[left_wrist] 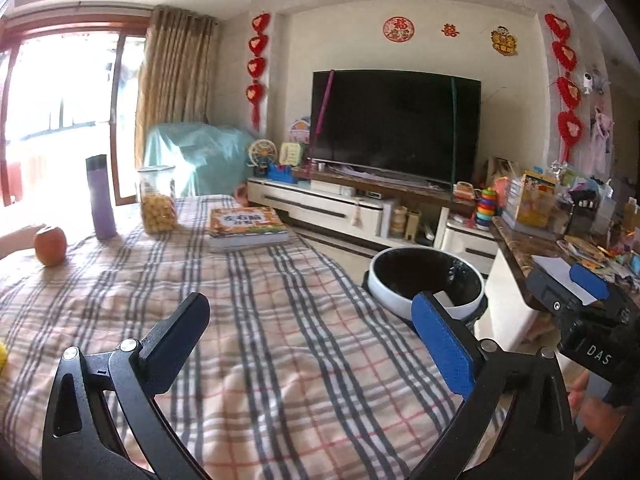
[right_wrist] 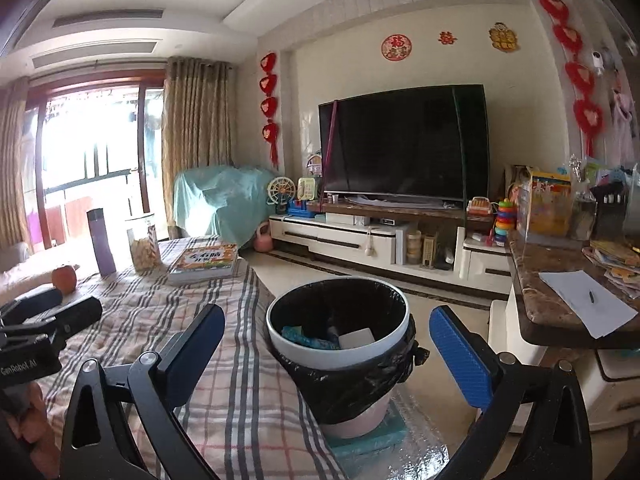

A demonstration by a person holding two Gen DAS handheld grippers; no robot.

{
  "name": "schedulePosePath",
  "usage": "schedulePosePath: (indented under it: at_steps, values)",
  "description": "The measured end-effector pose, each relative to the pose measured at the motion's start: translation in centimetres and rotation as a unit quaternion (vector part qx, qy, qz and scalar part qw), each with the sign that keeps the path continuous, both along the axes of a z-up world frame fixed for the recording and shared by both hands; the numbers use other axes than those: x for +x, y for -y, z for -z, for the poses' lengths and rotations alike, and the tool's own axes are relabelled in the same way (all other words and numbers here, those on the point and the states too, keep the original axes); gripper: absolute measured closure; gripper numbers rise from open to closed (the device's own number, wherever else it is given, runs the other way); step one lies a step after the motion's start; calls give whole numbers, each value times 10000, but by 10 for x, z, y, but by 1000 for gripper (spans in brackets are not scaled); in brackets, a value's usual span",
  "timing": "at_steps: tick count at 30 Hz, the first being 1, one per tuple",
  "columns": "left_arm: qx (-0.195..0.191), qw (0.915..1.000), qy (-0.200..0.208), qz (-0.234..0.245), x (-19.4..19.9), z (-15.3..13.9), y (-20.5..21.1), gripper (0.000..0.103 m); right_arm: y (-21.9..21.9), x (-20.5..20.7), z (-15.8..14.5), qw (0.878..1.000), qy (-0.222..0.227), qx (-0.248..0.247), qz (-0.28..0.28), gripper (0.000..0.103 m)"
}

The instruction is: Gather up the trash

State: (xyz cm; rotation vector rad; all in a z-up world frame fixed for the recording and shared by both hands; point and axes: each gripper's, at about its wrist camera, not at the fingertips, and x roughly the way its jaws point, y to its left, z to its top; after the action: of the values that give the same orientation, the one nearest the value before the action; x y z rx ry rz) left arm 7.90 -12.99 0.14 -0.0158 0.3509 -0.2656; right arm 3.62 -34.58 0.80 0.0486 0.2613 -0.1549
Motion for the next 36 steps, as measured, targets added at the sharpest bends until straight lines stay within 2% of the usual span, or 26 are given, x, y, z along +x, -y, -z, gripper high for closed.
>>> schedulePosePath:
  at_steps: [6, 13, 36]
  values:
    - [191, 9996, 90, -182, -6, 8, -4, 0, -9, -5, 8, 10000, -5, -77, -7, 0]
    - [310, 9992, 115, -234, -13, 15, -5, 0, -6, 1, 17, 9993, -247, 262, -106, 0]
    - [286, 9988, 227, -317, -21, 12, -8, 0, -8, 1, 19, 9988, -321, 344, -162, 0]
